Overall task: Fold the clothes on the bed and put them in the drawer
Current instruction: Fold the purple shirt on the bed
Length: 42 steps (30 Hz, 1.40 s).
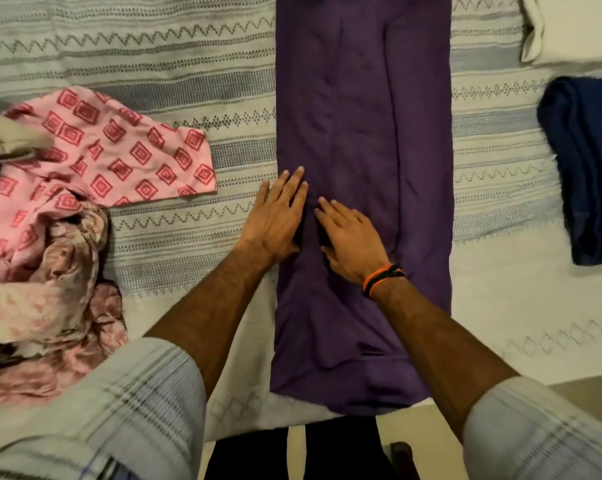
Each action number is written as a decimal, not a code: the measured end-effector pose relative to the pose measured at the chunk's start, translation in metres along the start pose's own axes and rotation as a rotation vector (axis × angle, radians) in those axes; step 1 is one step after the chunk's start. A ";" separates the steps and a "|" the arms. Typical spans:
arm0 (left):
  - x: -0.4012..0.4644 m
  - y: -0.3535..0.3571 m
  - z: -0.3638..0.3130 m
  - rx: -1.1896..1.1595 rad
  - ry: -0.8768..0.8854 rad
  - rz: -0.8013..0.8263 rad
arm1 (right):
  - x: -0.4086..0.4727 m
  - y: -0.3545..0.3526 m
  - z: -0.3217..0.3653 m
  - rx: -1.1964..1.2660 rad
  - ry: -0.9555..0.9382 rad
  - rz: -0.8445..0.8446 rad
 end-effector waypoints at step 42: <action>0.010 -0.198 -0.018 -0.702 -0.168 -0.157 | -0.026 -0.218 -0.112 0.502 0.295 -0.225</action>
Point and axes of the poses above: each hand's wrist, its own x-axis towards the middle knuckle, its own y-axis out of the palm, z = x × y, the point moved 6 cm from there along x, towards the middle knuckle, and after that the axes turned 7 degrees about z, right-handed, at the moved point
